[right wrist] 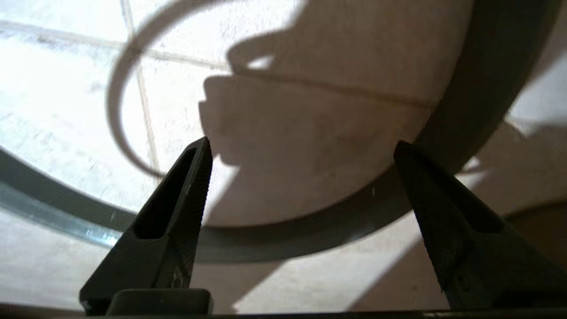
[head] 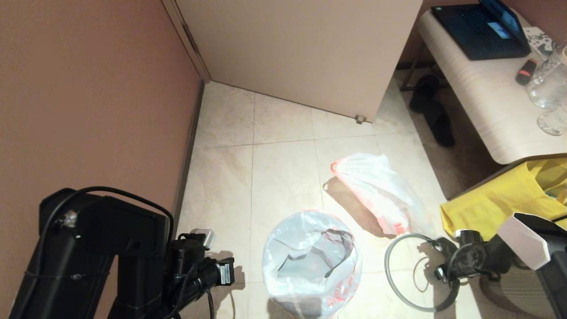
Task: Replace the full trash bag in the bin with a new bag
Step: Place the trash can ring on the trash can
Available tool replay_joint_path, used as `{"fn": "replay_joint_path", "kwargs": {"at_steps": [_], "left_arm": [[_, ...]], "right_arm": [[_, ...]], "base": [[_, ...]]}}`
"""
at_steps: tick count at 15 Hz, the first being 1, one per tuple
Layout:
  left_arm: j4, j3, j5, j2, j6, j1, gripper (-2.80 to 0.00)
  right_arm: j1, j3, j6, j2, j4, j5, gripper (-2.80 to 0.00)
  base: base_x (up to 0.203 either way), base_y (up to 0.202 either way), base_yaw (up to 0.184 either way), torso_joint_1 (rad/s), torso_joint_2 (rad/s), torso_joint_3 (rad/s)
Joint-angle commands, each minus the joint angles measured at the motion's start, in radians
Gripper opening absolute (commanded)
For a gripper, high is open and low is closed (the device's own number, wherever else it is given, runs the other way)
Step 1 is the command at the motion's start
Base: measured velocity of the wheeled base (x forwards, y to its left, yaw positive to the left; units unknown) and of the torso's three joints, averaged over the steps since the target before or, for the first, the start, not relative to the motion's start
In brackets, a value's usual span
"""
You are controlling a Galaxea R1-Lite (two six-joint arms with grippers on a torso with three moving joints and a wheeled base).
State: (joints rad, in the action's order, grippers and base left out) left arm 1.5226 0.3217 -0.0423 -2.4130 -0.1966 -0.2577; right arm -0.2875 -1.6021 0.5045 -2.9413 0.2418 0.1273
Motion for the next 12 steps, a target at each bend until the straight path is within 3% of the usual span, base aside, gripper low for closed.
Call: {"fn": "replay_joint_path", "kwargs": {"at_steps": [1, 5, 12], "left_arm": [[0.047, -0.001, -0.001, -0.002, -0.001, 0.000, -2.80], [0.047, 0.000, -0.001, -0.001, -0.001, -0.002, -2.80], [0.047, -0.001, -0.001, -0.002, -0.001, -0.002, -2.80]], "right_arm": [[-0.021, 0.044, 0.000, 0.061, 0.005, 0.005, 0.00], [-0.062, 0.039, 0.006, 0.088, 0.004, 0.018, 0.00], [-0.093, -0.206, 0.015, -0.098, -0.049, 0.015, 0.00]], "base": [[0.000, 0.000, 0.000, 0.000, 0.00, 0.000], [0.000, 0.000, 0.000, 0.000, 0.00, 0.000], [0.000, 0.000, 0.000, 0.000, 0.00, 0.000]]}}
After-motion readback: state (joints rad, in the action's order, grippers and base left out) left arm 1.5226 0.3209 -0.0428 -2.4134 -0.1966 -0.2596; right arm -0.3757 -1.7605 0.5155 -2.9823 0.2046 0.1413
